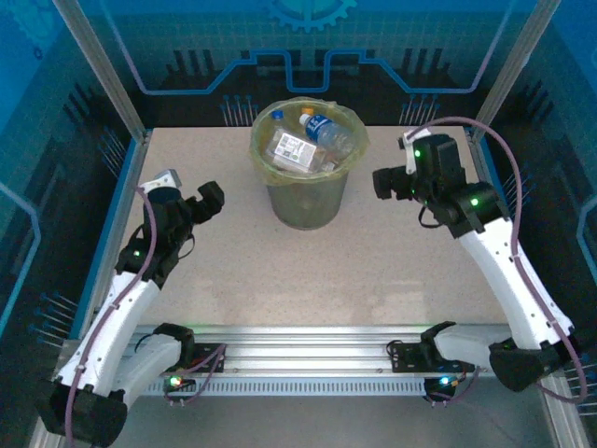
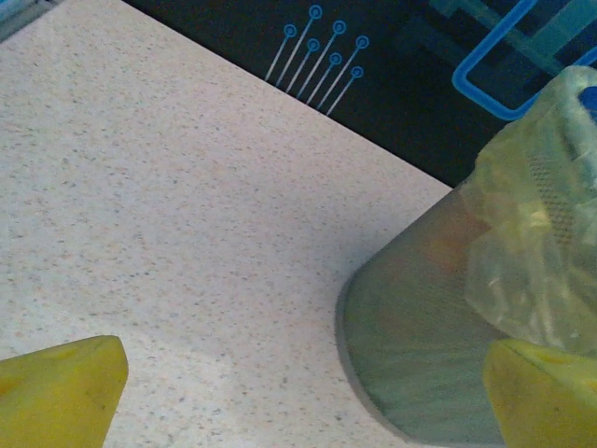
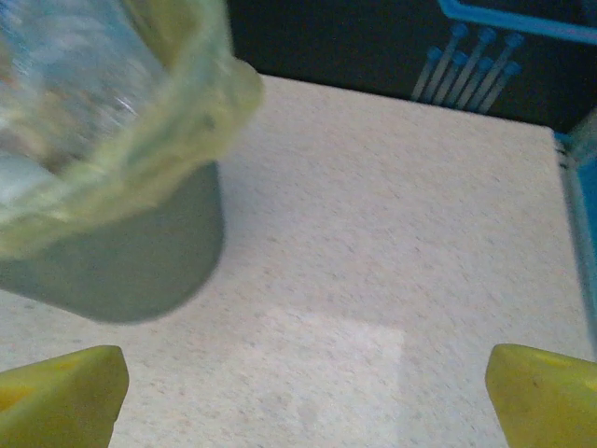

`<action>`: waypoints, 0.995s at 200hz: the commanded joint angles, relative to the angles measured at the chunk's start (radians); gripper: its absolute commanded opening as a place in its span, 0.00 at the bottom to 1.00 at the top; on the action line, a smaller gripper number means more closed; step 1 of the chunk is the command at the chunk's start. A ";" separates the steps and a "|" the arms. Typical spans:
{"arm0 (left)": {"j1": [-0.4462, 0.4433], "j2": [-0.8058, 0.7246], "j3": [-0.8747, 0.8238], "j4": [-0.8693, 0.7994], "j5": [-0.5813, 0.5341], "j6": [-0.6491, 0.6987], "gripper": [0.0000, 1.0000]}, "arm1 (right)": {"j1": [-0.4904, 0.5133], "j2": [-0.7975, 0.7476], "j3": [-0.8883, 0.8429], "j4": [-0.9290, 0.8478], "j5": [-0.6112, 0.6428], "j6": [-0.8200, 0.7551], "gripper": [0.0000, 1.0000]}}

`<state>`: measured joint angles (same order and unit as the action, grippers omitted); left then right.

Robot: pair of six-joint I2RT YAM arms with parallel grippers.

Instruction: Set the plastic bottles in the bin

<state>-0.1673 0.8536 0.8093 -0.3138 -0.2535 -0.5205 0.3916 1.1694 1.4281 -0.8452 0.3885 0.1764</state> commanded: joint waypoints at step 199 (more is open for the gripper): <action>0.050 0.149 -0.577 0.989 -0.070 0.518 0.99 | -0.311 -0.196 -0.978 0.878 -0.044 -0.051 1.00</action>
<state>-0.1501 0.9428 0.2527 0.5041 -0.3496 -0.0429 0.1059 0.9508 0.4820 -0.1059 0.3977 0.1452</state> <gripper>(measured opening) 0.989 0.995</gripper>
